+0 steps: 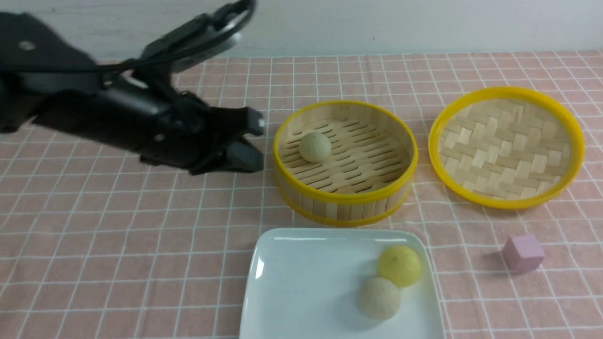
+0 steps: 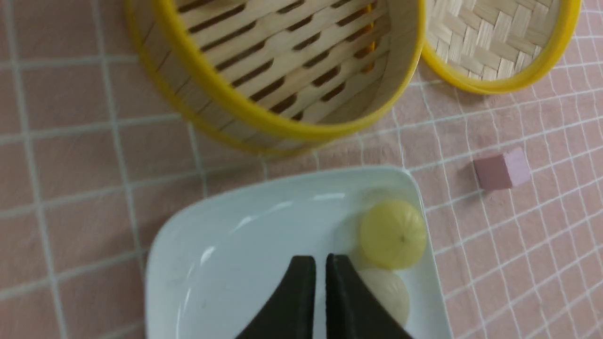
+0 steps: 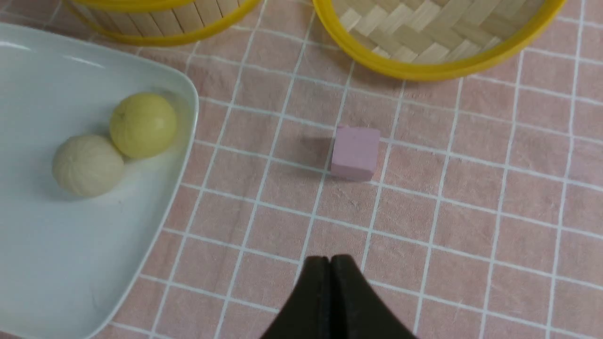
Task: Put the steamed buns into the plate on the pink tablecloth.
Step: 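Reach into the bamboo steamer and grasp a bun with the left gripper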
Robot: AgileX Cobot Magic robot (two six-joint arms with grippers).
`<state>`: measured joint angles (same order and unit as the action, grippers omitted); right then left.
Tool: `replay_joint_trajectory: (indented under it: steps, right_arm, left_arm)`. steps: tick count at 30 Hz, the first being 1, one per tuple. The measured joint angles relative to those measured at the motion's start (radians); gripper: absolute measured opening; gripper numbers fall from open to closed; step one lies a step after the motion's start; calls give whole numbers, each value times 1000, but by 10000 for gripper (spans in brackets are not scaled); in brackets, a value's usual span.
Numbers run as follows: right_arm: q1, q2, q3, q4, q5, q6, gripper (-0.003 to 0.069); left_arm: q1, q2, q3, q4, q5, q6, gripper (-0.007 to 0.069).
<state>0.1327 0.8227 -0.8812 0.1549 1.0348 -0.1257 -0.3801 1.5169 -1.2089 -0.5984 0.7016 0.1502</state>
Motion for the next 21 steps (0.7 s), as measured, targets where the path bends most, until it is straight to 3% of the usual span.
replay_joint_trajectory:
  steps: [1, 3, 7, 10, 15, 21]
  right_arm:
    - [0, 0, 4, 0, -4, 0, -15]
    - [0, 2, 57, 0, -41, 0, -13]
    - [0, 2, 93, 0, -64, 0, -10]
    - [0, 2, 99, 0, -73, 0, -8]
    - [0, 2, 99, 0, -110, 0, -6]
    - [0, 2, 100, 0, -167, 0, -1]
  left_arm:
    - [-12, 20, -19, 16, -6, -6, 121]
    - [-71, 147, -145, 122, -58, -92, 226]
    - [-110, 310, -300, 238, -76, -167, 337]
    - [-114, 432, -400, 280, -84, -185, 379]
    - [-114, 574, -481, 292, -175, -191, 354]
    - [-113, 663, -492, 292, -281, -192, 207]
